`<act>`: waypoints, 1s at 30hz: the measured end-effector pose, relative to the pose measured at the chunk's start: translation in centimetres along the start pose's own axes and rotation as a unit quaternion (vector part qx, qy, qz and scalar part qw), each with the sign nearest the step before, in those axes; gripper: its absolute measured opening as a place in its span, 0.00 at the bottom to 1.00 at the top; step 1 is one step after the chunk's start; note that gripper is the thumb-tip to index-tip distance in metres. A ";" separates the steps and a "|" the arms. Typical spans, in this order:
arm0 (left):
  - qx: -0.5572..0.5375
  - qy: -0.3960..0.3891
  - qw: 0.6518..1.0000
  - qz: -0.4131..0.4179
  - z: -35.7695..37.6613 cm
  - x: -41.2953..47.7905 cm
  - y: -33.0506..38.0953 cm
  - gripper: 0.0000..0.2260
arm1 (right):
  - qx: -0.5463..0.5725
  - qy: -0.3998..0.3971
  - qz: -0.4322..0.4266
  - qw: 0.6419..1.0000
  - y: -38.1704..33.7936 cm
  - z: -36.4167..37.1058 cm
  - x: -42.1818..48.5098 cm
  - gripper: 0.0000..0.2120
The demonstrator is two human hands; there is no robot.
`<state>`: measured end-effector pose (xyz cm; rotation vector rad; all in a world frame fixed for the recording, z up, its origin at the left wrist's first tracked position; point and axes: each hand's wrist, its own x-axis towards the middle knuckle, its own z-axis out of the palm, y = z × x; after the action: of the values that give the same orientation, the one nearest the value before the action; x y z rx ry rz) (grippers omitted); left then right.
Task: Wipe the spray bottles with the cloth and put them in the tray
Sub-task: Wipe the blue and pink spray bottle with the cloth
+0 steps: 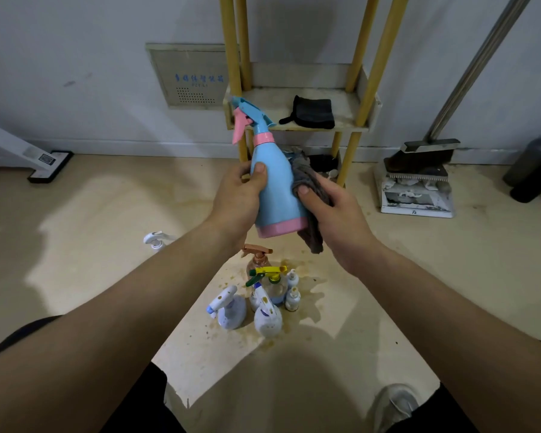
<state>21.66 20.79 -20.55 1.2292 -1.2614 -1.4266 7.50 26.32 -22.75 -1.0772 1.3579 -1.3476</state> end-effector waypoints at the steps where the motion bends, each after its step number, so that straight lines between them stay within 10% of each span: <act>1: -0.013 0.015 1.000 -0.009 -0.1 0.1 0.0 0.09 | -0.034 0.001 -0.026 0.999 0.1 0.2 -0.3 0.18; 8: -0.040 0.019 0.998 -0.032 0.1 0.0 0.0 0.09 | -0.285 -0.007 -0.159 0.945 0.0 1.3 -1.9 0.26; 16: -0.027 -0.037 0.998 -0.051 -0.2 -0.5 -0.1 0.12 | -0.051 0.033 -0.028 0.998 -0.6 -0.2 0.1 0.21; 30: -0.117 -0.242 0.954 -0.131 -2.7 -0.4 0.5 0.27 | 0.164 0.023 0.085 0.983 -1.6 -0.8 0.0 0.17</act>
<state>24.43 20.71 -20.00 0.9376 -1.2232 -2.1002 6.68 26.47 -21.18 -0.6977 1.1801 -1.4151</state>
